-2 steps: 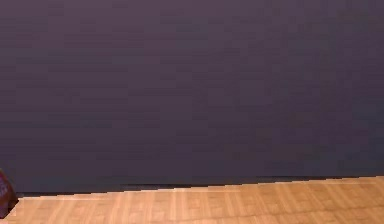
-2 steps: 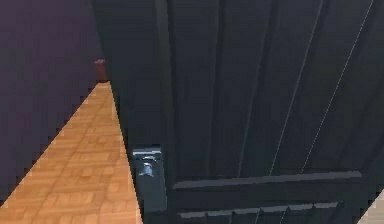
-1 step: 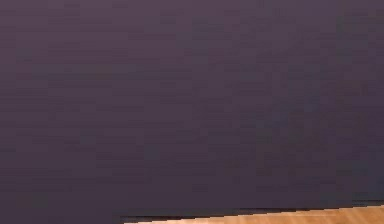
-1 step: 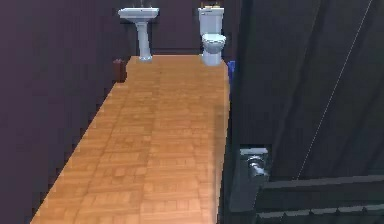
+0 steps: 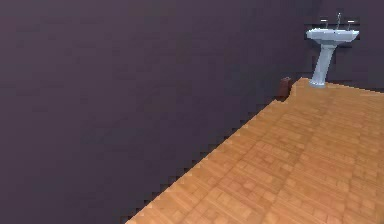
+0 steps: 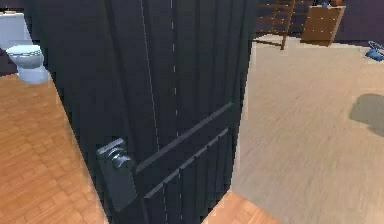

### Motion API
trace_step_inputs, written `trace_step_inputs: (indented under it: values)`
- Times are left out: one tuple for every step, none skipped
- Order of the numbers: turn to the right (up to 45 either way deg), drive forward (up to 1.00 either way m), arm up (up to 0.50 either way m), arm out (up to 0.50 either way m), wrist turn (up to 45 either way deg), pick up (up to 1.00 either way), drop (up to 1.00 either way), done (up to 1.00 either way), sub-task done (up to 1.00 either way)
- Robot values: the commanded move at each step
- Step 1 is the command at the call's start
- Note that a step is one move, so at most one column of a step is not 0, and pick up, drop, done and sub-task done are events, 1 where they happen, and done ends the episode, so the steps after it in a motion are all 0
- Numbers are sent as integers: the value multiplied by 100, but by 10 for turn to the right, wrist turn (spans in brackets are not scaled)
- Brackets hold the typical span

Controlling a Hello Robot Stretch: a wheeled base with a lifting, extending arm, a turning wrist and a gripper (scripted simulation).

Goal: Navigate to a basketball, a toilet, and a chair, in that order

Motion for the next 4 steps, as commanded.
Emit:
trace_step_inputs:
  values:
    - [60, 0, 0, 0, 0, 0, 0, 0, 0]
    - [0, 90, 0, 0, 0, 0, 0, 0, 0]
    - [450, 0, 0, 0, 0, 0, 0, 0, 0]
    - [90, 0, 0, 0, 0, 0, 0, 0, 0]
